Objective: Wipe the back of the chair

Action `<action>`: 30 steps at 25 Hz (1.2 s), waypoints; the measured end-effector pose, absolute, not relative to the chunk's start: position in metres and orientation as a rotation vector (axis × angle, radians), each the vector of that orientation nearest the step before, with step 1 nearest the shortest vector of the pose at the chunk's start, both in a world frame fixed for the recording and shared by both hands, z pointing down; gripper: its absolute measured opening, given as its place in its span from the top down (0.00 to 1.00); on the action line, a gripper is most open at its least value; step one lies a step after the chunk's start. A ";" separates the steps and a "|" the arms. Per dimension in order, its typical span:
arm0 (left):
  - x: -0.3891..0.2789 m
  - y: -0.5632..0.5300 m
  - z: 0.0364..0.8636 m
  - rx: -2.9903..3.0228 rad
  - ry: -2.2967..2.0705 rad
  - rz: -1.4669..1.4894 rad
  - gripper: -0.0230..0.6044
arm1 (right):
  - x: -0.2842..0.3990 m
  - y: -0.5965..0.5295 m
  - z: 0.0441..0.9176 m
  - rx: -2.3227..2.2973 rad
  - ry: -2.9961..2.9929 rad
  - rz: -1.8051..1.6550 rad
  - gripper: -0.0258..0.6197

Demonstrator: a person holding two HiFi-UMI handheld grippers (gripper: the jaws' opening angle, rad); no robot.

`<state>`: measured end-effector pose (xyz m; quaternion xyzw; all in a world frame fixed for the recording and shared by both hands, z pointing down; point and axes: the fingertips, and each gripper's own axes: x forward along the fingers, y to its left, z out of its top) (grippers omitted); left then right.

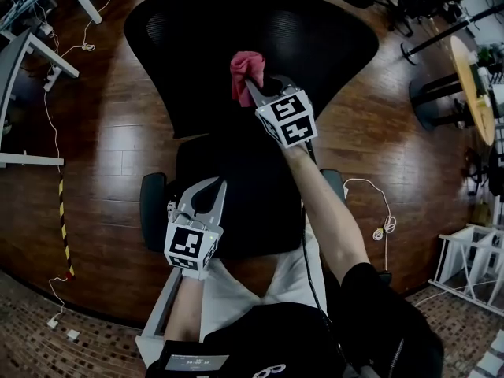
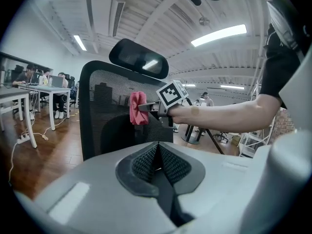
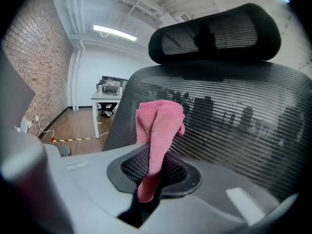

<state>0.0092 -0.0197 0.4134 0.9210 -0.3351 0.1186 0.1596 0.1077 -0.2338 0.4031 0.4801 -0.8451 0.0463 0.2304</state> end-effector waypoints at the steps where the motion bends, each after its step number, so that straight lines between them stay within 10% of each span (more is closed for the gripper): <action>1: 0.012 -0.020 0.414 2.635 -0.951 0.342 0.98 | 0.119 -0.232 0.403 1.339 -2.314 0.131 0.90; 30: 0.041 -0.016 0.426 2.657 -0.872 0.428 0.98 | 0.369 -0.158 0.405 1.947 -1.796 0.178 0.90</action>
